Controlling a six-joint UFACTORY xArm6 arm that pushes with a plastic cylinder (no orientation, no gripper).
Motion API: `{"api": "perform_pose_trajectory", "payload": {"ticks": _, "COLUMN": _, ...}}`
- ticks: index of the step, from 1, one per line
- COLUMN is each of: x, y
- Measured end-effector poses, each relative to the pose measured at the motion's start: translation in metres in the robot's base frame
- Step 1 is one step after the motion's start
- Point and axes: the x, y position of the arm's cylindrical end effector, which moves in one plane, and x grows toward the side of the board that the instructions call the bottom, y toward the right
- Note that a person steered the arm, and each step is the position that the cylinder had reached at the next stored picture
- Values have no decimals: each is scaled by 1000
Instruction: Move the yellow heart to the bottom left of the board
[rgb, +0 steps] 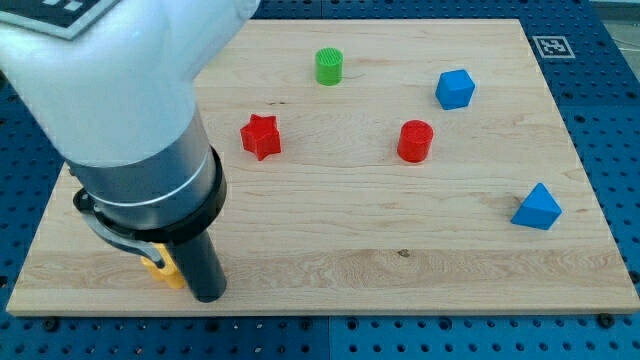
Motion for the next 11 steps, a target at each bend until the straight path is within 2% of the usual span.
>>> {"api": "perform_pose_trajectory", "payload": {"ticks": 1, "x": -3, "y": 23}}
{"api": "perform_pose_trajectory", "payload": {"ticks": 2, "x": -16, "y": 11}}
{"api": "perform_pose_trajectory", "payload": {"ticks": 5, "x": -20, "y": -34}}
{"api": "perform_pose_trajectory", "payload": {"ticks": 10, "x": -28, "y": -57}}
{"api": "perform_pose_trajectory", "payload": {"ticks": 11, "x": -51, "y": -50}}
